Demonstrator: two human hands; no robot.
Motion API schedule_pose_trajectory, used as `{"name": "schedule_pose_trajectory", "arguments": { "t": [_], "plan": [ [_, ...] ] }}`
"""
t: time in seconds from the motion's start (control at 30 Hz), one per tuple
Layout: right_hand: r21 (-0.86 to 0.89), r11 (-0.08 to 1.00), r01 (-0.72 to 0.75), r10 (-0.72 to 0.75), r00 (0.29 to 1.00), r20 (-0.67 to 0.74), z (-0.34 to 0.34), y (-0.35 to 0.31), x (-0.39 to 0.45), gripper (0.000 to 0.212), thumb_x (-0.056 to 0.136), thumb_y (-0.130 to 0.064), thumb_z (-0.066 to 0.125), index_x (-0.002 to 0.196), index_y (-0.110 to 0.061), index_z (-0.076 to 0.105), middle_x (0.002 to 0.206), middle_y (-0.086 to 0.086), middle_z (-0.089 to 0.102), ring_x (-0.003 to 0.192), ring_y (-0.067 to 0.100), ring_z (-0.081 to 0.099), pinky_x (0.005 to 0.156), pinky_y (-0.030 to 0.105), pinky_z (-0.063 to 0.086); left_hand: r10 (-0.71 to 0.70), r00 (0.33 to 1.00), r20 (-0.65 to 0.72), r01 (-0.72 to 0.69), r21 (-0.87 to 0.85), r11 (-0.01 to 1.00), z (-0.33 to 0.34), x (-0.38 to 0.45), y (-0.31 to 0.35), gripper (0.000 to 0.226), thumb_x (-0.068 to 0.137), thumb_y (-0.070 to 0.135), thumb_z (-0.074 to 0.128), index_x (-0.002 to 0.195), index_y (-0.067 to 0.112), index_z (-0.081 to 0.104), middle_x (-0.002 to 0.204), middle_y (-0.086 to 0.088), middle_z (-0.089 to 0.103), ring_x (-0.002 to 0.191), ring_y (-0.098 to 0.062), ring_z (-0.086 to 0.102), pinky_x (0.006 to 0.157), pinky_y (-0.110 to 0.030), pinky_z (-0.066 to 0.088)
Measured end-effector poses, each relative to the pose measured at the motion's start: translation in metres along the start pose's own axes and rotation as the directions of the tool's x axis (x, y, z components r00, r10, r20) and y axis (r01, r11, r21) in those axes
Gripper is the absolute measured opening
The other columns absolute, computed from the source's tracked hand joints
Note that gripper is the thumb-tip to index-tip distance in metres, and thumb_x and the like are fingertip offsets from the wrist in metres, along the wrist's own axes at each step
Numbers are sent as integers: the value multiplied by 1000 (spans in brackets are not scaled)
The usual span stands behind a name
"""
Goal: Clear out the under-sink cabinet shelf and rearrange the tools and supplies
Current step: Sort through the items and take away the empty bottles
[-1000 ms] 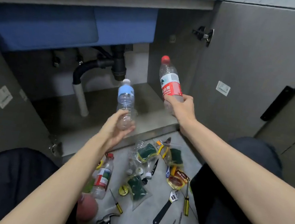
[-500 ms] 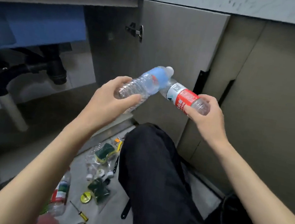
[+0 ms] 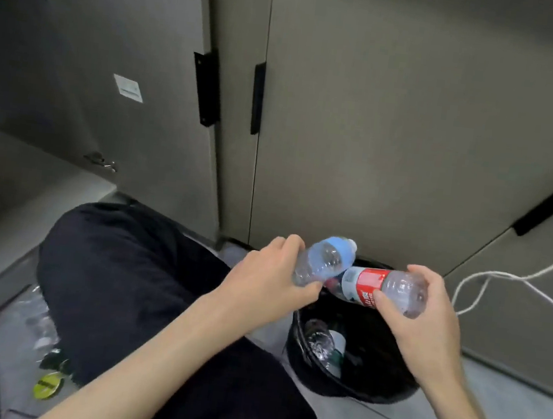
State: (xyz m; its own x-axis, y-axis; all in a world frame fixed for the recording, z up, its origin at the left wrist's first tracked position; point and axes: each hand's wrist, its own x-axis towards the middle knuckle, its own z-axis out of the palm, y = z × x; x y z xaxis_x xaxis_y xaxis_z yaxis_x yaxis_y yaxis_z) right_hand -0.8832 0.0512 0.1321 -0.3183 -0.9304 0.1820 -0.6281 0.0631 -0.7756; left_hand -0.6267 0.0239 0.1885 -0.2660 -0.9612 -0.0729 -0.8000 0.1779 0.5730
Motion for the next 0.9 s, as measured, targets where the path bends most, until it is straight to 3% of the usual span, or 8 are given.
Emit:
{"name": "schedule_pose_trajectory", "arguments": {
  "t": [0.1, 0.23, 0.37, 0.47, 0.53, 0.63, 0.77, 0.9],
  "plan": [
    [-138, 990, 9, -14, 999, -36, -4, 22, -10, 65, 72, -48, 79, 127, -45, 44, 117, -29, 50, 102, -1, 51, 82, 31, 43, 49, 997, 67, -57, 125, 990, 43, 23, 15, 44, 84, 53, 57, 113, 21, 47, 106, 1, 52, 96, -32, 58, 77, -40, 47],
    [-260, 966, 3, -4, 1000, -5, 2, 53, -13, 65, 74, -33, 80, 129, -39, 45, 124, -19, 46, 112, 13, 54, 81, 37, 49, 83, 987, 140, -107, 167, 980, 91, 54, 27, 48, 86, 53, 61, 115, 18, 48, 110, -3, 49, 102, -33, 57, 71, -36, 39],
    [-350, 936, -19, 134, 943, 305, 25, 78, -14, 69, 76, -39, 82, 137, -29, 51, 138, -11, 44, 128, 15, 43, 99, 31, 41, -15, 982, 186, -20, 184, 983, 122, 70, 19, 64, 89, 58, 58, 135, 16, 44, 132, -4, 47, 125, -28, 45, 90, -43, 46],
    [-314, 949, -12, 128, 927, 351, 34, 79, -8, 40, 87, -44, 69, 124, -35, 61, 127, -20, 53, 119, 9, 53, 90, 28, 43, 4, 993, 118, -32, 241, 970, 124, 73, 5, 43, 93, 53, 49, 117, 19, 58, 120, -6, 60, 117, -30, 54, 85, -42, 46],
    [-236, 971, -36, 115, 937, 330, 39, 64, 3, 22, 89, -38, 66, 110, -43, 63, 108, -26, 63, 101, 0, 63, 83, 29, 52, 17, 996, 84, -40, 272, 961, 108, 76, -3, 34, 93, 48, 47, 102, 20, 64, 107, -8, 67, 104, -35, 62, 74, -38, 43],
    [-191, 982, -2, 75, 925, 372, 57, 19, 28, 15, 89, -34, 65, 92, -49, 64, 88, -32, 67, 85, -10, 63, 77, 25, 54, -1, 1000, 24, -7, 363, 932, 59, 79, -17, 35, 92, 48, 47, 102, 20, 66, 106, -11, 67, 100, -37, 63, 70, -36, 38],
    [-127, 974, 185, -110, 888, 446, 109, -72, 65, 9, 85, -37, 64, 92, -39, 69, 79, -25, 69, 76, -4, 64, 78, 28, 53, -59, 986, -155, 125, 459, 880, -36, 63, -58, 35, 92, 51, 47, 93, 20, 64, 99, -10, 66, 94, -37, 63, 67, -35, 36],
    [-46, 919, 392, -302, 773, 558, 176, -181, 79, 15, 86, -38, 59, 97, -37, 70, 85, -19, 69, 87, 12, 66, 79, 31, 52, -211, 888, -408, 377, 383, 844, -133, 19, -118, 31, 90, 52, 46, 84, 24, 59, 82, -4, 54, 81, -34, 54, 67, -35, 36]
  ]
}}
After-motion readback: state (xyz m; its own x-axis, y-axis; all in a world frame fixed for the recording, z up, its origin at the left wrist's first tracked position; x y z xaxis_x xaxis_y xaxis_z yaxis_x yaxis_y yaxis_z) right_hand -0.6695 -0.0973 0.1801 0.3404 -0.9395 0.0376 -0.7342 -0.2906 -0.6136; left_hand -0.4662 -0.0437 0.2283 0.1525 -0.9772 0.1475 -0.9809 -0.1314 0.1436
